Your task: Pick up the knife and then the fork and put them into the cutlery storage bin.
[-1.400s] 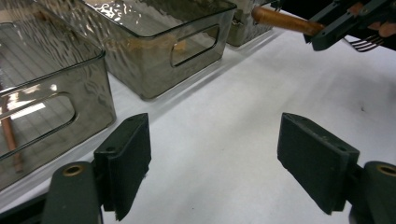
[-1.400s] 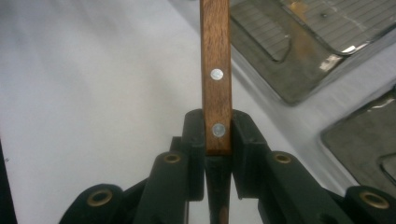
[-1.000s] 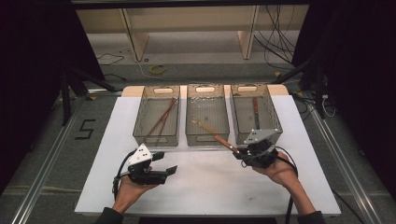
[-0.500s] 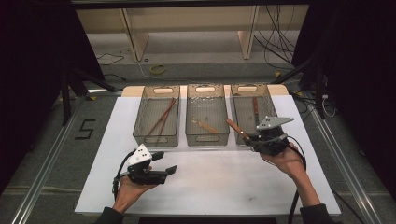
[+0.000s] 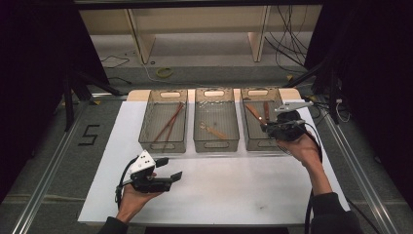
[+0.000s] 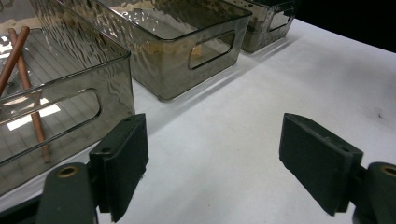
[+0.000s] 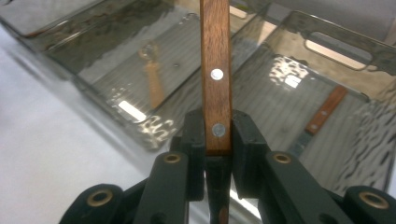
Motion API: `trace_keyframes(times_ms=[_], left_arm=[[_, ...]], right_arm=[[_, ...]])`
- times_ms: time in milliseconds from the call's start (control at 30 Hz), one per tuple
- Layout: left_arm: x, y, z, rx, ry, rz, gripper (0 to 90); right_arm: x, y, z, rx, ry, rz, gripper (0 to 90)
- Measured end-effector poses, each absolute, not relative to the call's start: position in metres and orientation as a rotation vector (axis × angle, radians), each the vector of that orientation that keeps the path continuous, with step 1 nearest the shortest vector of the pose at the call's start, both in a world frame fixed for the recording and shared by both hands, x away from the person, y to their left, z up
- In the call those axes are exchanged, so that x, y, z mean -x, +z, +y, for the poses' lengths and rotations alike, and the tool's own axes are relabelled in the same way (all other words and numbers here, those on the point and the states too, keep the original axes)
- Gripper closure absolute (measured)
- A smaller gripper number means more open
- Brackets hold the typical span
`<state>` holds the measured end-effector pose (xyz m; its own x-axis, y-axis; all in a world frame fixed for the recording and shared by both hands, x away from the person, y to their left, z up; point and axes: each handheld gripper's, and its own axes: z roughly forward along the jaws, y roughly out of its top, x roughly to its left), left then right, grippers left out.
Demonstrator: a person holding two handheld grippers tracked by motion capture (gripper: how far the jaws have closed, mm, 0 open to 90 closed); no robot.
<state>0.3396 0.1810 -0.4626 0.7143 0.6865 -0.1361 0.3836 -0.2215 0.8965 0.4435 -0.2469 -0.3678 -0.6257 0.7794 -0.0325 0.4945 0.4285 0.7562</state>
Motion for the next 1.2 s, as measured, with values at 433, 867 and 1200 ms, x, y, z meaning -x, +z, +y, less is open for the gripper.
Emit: trace_keyframes(times_ms=[433, 867, 1200], left_arm=[[-0.338, -0.462, 0.182, -1.819, 0.349, 0.845, 22.9], [-0.339, -0.462, 0.182, -1.820, 0.349, 0.842, 22.8], [-0.339, -0.463, 0.182, -1.826, 0.353, 0.841, 22.7]], right_arm=[[-0.481, -0.366, -0.251, -1.193, 0.962, 2.263, 78.1], [-0.508, -0.370, -0.246, -1.265, 0.933, 2.229, 78.0], [-0.529, -0.375, -0.242, -1.341, 0.917, 2.199, 78.0]])
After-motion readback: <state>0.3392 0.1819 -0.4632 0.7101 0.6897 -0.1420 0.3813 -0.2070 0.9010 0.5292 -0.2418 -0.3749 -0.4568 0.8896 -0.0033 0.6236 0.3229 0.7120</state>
